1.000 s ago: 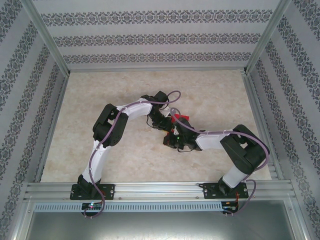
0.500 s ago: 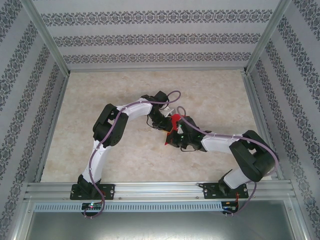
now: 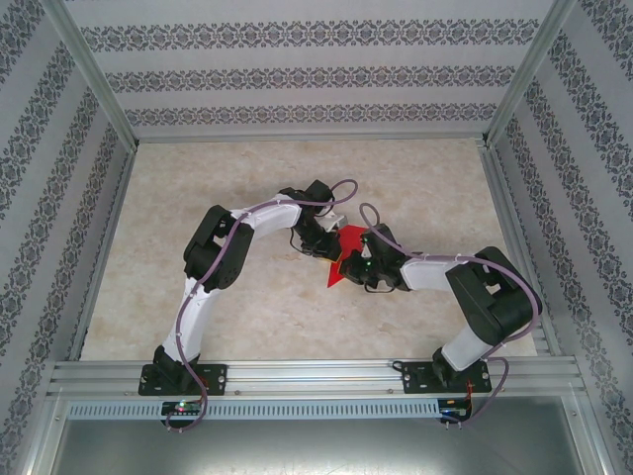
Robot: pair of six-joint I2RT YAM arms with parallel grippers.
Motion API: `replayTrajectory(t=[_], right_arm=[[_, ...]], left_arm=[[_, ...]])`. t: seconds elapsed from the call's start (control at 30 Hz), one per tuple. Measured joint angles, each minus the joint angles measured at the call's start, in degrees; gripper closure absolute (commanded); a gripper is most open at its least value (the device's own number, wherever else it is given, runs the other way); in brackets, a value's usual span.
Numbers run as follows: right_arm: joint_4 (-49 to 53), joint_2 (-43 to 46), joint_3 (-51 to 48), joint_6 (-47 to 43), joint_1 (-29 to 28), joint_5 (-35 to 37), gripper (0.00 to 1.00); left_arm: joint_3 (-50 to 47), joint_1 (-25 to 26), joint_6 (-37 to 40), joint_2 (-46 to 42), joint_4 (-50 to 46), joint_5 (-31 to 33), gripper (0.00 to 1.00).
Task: Fold a paper plane with a square sheet of paper (pick it up from the middle)
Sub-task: Third fold the triangle at the center of the table.
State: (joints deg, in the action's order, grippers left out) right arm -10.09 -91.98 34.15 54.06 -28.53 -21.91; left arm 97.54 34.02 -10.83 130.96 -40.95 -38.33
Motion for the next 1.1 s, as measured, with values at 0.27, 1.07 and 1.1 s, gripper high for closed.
replayTrajectory(t=[0.27, 1.07, 1.1], right_arm=[[3.91, 3.17, -0.68, -1.55, 4.13, 2.34, 0.98], [6.73, -0.81, 4.63, -8.07, 8.94, 1.46, 0.97], [7.15, -0.79, 4.57, -8.55, 9.57, 1.55, 0.97]], left_arm=[[0.00, 0.00, 0.13, 0.02, -0.02, 0.04, 0.87], [0.33, 0.00, 0.17, 0.20, -0.35, 0.02, 0.87], [0.31, 0.00, 0.17, 0.20, -0.35, 0.02, 0.87]])
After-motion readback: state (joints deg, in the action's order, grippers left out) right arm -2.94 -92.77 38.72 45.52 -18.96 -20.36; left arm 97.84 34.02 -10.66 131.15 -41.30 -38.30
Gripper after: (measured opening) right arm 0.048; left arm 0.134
